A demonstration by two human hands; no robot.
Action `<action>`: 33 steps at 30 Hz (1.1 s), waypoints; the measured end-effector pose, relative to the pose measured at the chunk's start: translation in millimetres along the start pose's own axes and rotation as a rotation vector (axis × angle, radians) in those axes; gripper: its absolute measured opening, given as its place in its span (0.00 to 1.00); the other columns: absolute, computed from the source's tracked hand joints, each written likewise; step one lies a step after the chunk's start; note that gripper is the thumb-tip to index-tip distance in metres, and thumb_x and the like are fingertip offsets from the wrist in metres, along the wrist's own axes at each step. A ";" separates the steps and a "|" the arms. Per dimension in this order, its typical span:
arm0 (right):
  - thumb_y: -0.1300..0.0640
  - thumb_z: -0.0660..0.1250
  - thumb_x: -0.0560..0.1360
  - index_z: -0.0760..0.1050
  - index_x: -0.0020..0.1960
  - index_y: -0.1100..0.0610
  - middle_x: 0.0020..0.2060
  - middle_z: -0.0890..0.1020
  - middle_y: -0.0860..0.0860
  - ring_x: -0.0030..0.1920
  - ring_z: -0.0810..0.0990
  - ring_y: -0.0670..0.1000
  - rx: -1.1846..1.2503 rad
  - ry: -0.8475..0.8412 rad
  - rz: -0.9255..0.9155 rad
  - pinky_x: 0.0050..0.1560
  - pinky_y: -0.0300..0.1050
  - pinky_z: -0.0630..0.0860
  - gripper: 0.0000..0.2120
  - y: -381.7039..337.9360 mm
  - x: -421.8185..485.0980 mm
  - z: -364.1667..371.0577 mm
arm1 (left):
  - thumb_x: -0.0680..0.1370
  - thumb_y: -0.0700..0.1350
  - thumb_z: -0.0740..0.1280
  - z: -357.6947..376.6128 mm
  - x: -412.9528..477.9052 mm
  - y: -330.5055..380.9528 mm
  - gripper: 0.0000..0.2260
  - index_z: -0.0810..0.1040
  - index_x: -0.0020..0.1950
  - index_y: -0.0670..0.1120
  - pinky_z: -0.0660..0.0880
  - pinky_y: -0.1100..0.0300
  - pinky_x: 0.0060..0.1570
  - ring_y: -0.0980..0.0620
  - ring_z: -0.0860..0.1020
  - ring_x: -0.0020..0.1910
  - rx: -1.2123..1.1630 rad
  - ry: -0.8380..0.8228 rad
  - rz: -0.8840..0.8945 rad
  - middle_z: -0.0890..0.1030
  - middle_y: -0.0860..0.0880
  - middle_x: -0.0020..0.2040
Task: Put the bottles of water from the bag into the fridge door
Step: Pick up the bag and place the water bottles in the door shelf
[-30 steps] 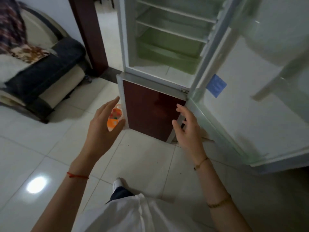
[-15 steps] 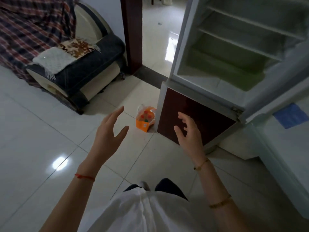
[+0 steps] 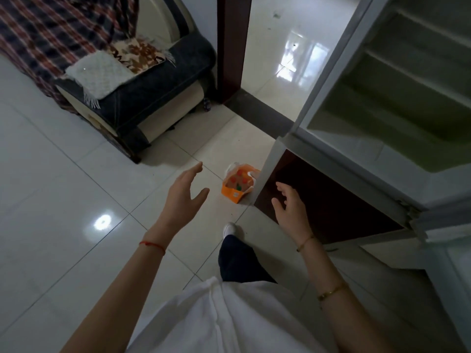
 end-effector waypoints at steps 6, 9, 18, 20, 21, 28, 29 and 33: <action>0.63 0.62 0.79 0.69 0.70 0.54 0.68 0.71 0.55 0.69 0.71 0.53 -0.020 -0.091 0.023 0.61 0.36 0.65 0.20 0.3 96.7 17.9 | 0.79 0.44 0.67 20.0 85.3 -18.4 0.29 0.62 0.78 0.45 0.67 0.58 0.67 0.49 0.72 0.69 -0.002 -0.034 -0.093 0.73 0.47 0.72; 0.63 0.61 0.79 0.69 0.70 0.56 0.69 0.71 0.56 0.70 0.70 0.56 -0.050 -0.159 0.074 0.61 0.38 0.66 0.19 5.4 136.2 27.1 | 0.79 0.44 0.66 29.7 123.6 -29.6 0.29 0.61 0.78 0.45 0.66 0.60 0.66 0.49 0.72 0.69 -0.005 -0.049 -0.156 0.73 0.47 0.72; 0.65 0.58 0.80 0.63 0.76 0.55 0.75 0.65 0.52 0.74 0.66 0.55 -0.138 -0.395 0.203 0.73 0.46 0.63 0.24 29.3 234.1 74.2 | 0.80 0.44 0.65 91.8 215.0 -84.5 0.29 0.60 0.79 0.44 0.69 0.55 0.67 0.46 0.73 0.69 -0.021 -0.227 -0.356 0.73 0.44 0.72; 0.65 0.58 0.80 0.63 0.76 0.55 0.73 0.68 0.55 0.71 0.68 0.57 -0.147 -0.415 0.262 0.72 0.48 0.66 0.25 45.8 257.5 88.0 | 0.79 0.44 0.65 111.2 235.2 -98.6 0.29 0.59 0.79 0.43 0.69 0.54 0.67 0.45 0.73 0.69 -0.006 -0.278 -0.374 0.73 0.44 0.72; 0.65 0.58 0.80 0.63 0.76 0.56 0.72 0.69 0.57 0.69 0.70 0.58 -0.151 -0.417 0.288 0.70 0.48 0.67 0.24 55.4 269.5 95.0 | 0.79 0.45 0.65 122.4 245.6 -106.5 0.30 0.58 0.79 0.43 0.70 0.53 0.67 0.45 0.73 0.69 0.006 -0.301 -0.379 0.73 0.43 0.72; 0.62 0.60 0.80 0.66 0.73 0.58 0.70 0.72 0.55 0.68 0.72 0.57 -0.098 -0.360 0.460 0.69 0.52 0.70 0.21 146.4 354.7 151.5 | 0.79 0.46 0.65 218.2 320.0 -175.0 0.30 0.59 0.78 0.42 0.70 0.52 0.68 0.43 0.72 0.69 0.005 -0.379 -0.442 0.72 0.42 0.72; 0.62 0.60 0.80 0.66 0.72 0.58 0.69 0.73 0.56 0.67 0.73 0.58 -0.092 -0.336 0.486 0.68 0.53 0.71 0.20 163.0 366.5 160.1 | 0.79 0.46 0.65 235.3 330.0 -186.6 0.30 0.60 0.78 0.41 0.70 0.52 0.68 0.43 0.72 0.69 -0.006 -0.381 -0.455 0.72 0.41 0.72; 0.61 0.58 0.80 0.68 0.68 0.63 0.64 0.75 0.60 0.64 0.75 0.60 -0.144 -0.281 0.518 0.62 0.51 0.72 0.17 222.9 407.8 201.0 | 0.78 0.47 0.66 308.4 358.1 -234.1 0.31 0.60 0.78 0.40 0.66 0.53 0.70 0.42 0.69 0.73 0.008 -0.430 -0.477 0.69 0.40 0.74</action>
Point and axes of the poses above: each hand's wrist, its own x-axis towards the middle knuckle, its own z-axis out of the palm, y = z × x, the point moved 9 cm from there along x, towards the middle knuckle
